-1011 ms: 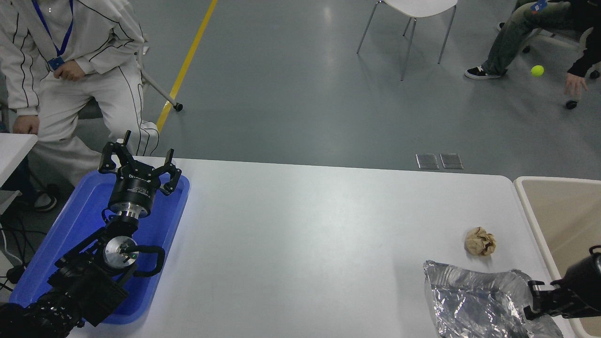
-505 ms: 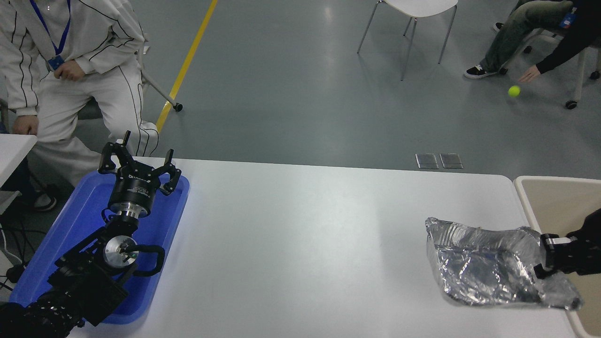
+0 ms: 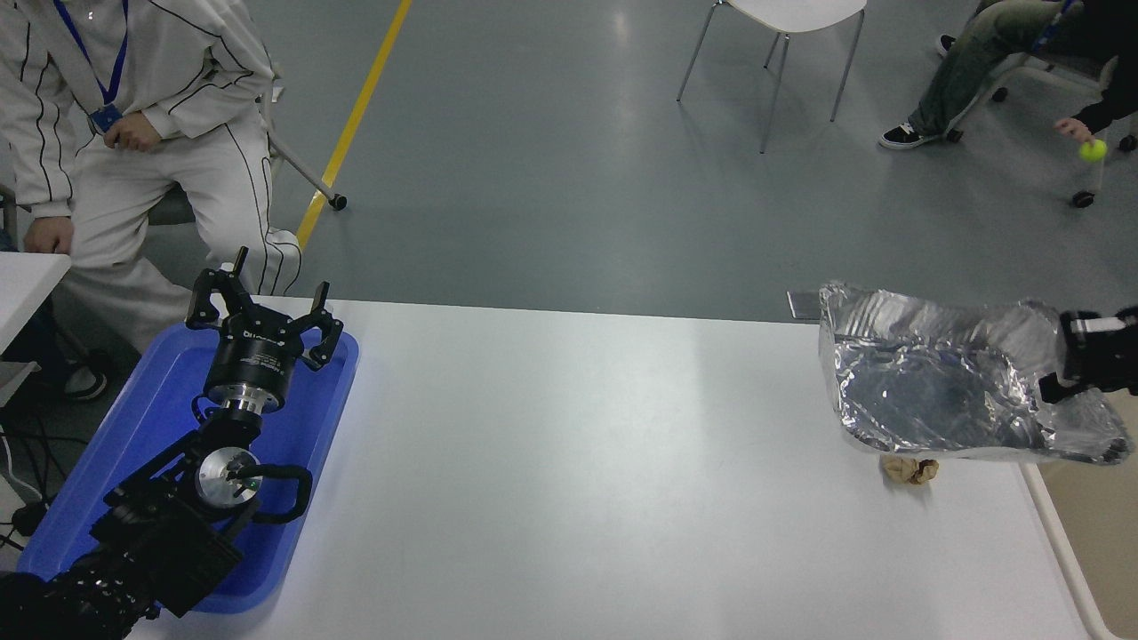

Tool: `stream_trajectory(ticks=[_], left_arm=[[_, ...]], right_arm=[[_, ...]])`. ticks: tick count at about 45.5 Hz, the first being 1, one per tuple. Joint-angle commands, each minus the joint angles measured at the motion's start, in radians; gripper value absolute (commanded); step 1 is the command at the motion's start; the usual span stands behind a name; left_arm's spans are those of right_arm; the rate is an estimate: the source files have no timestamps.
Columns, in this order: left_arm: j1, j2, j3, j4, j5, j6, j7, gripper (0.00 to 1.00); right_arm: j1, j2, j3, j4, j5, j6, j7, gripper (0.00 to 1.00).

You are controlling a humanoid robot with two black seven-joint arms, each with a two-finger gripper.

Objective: Pick up foil plate and place in dustbin

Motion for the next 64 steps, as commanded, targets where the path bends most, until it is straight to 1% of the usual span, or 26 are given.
stream_trajectory(ticks=[1, 14, 34, 38, 45, 49, 56, 64], left_arm=[[0.0, -0.001, 0.0, 0.0, 0.0, 0.0, 0.0, 1.0], [0.0, 0.001, 0.0, 0.0, 0.0, 0.0, 0.0, 1.0], [0.0, -0.001, -0.001, 0.0, 0.0, 0.0, 0.0, 1.0], [0.0, -0.001, 0.0, 0.0, 0.0, 0.0, 0.0, 1.0], [0.0, 0.0, 0.0, 0.0, 0.0, 0.0, 0.0, 1.0], [0.0, 0.001, 0.0, 0.0, 0.0, 0.0, 0.0, 1.0], [0.0, 0.001, 0.0, 0.0, 0.0, 0.0, 0.0, 1.0], [0.0, 0.001, 0.0, 0.0, 0.0, 0.0, 0.0, 1.0]], right_arm=[[0.06, 0.019, -0.035, -0.001, 0.011, 0.001, 0.0, 0.0], [0.062, 0.018, -0.043, -0.008, 0.009, 0.001, -0.005, 0.0], [0.03, 0.004, -0.166, -0.094, 0.008, 0.001, -0.008, 0.0], [0.011, -0.024, -0.178, -0.142, 0.009, 0.001, -0.008, 0.0], [-0.067, -0.151, -0.154, -0.272, 0.012, 0.001, -0.008, 0.0], [-0.139, -0.202, -0.132, -0.347, 0.05, 0.001, -0.008, 0.0], [-0.324, -0.231, -0.088, -0.493, 0.149, 0.001, -0.008, 0.0], [-0.573, -0.254, 0.056, -0.628, 0.205, 0.001, -0.009, 0.0]])
